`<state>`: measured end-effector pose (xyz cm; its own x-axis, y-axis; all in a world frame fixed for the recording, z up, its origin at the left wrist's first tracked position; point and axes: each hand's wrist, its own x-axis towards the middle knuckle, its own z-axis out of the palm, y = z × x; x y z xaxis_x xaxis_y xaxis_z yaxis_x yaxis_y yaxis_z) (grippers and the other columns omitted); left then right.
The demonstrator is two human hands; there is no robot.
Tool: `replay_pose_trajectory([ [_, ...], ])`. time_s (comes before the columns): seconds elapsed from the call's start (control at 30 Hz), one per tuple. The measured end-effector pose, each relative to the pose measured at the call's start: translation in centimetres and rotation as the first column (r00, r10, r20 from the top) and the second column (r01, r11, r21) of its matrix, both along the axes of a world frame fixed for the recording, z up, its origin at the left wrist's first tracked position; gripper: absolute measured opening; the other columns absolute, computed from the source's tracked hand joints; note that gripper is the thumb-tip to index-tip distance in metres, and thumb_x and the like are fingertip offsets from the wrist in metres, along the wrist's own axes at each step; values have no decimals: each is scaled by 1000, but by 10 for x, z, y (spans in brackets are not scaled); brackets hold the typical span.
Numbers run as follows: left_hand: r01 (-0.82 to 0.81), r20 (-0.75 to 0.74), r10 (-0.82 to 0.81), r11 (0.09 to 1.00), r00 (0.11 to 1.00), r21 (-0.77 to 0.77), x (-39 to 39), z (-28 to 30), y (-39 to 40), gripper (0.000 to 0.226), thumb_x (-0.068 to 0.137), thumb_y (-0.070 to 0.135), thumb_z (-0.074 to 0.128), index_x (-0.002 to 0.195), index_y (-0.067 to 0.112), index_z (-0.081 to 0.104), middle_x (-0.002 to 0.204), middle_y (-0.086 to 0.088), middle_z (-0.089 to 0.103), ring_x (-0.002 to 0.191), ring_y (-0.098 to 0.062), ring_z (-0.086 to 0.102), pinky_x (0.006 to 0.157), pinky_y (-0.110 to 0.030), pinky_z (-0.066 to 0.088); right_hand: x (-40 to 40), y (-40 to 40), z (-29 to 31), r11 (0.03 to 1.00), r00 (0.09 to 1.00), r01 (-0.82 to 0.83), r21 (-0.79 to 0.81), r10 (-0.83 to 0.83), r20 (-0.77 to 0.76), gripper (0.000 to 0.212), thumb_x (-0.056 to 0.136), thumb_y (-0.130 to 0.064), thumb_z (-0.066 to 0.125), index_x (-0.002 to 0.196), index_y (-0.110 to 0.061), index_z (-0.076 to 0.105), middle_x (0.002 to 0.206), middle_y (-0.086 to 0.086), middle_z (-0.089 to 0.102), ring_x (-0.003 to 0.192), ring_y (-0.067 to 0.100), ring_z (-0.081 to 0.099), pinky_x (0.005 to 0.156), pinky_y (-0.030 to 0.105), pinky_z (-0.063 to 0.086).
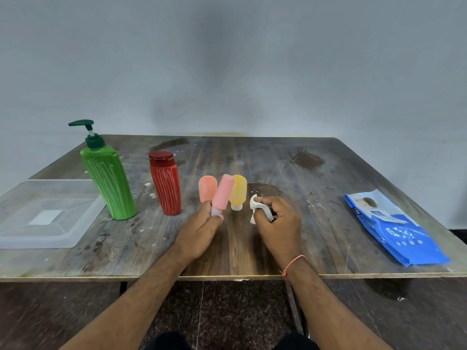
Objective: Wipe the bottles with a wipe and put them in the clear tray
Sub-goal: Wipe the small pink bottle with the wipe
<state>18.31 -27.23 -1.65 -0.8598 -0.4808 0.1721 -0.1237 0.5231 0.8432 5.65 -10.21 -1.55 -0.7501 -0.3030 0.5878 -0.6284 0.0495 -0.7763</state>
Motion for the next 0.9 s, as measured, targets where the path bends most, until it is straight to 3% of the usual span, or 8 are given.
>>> replay_pose_trajectory([
  [0.13, -10, 33, 15, 991, 999, -131, -3, 1, 2, 29, 108, 41, 51, 131, 31, 38, 107, 9, 62, 92, -7, 62, 69, -23, 47, 2, 1, 1, 999, 998, -54, -2, 54, 20, 28, 89, -1, 76, 107, -21, 84, 106, -14, 76, 98, 4, 72, 77, 13, 54],
  [0.3, 23, 26, -20, 995, 999, -99, -5, 0, -1, 21, 107, 47, 49, 124, 35, 45, 109, 13, 66, 95, -7, 66, 77, -30, 56, 3, 1, 2, 995, 993, -103, 18, 102, 62, 25, 92, -7, 81, 110, -25, 84, 107, -17, 76, 101, 5, 73, 76, 13, 55],
  [0.47, 34, -40, -37, 997, 999, -72, -5, 4, 3, 12, 106, 40, 56, 114, 42, 65, 96, 26, 70, 93, 4, 64, 74, -15, 48, 4, 0, 0, 991, 986, -133, 35, 129, 107, 20, 94, -16, 82, 110, -29, 83, 108, -16, 76, 103, 9, 73, 79, 21, 58],
  [0.6, 72, 4, -72, 995, 997, -62, -3, 5, 2, 20, 107, 41, 54, 109, 38, 73, 84, 19, 72, 79, -2, 66, 76, -30, 54, 10, 0, 2, 986, 993, -112, 122, 107, 44, 17, 96, -27, 81, 113, -28, 82, 109, -20, 75, 103, 4, 70, 78, 23, 60],
  [0.67, 105, 24, -103, 992, 994, -69, -3, 4, 1, 19, 107, 41, 55, 108, 37, 74, 88, 16, 74, 81, -2, 67, 80, -36, 56, 11, 0, 3, 984, 994, -109, 139, 109, 5, 18, 96, -25, 80, 114, -27, 82, 109, -20, 75, 103, 3, 70, 79, 19, 59],
  [0.77, 146, 32, -144, 987, 989, -68, -2, 5, 2, 19, 104, 40, 63, 119, 35, 72, 100, 21, 77, 94, 2, 71, 86, -32, 57, 11, -1, 3, 977, 990, -118, 178, 129, -51, 21, 95, -18, 79, 112, -29, 83, 109, -20, 73, 102, 0, 69, 79, 13, 54],
  [0.83, 154, 38, -151, 986, 988, -59, -2, 6, 2, 23, 100, 39, 69, 122, 34, 70, 99, 21, 77, 92, 2, 72, 83, -28, 56, 10, -4, 1, 975, 987, -121, 188, 138, -80, 23, 93, -14, 79, 112, -27, 84, 109, -19, 72, 100, 1, 69, 80, 13, 53],
  [0.9, 137, 51, -132, 986, 990, -96, -1, 6, 2, 28, 96, 43, 73, 123, 37, 69, 92, 16, 77, 84, -5, 72, 77, -35, 59, 10, -5, -1, 972, 982, -108, 207, 137, -132, 26, 92, -13, 79, 115, -25, 84, 111, -19, 72, 100, 0, 69, 80, 13, 52],
])
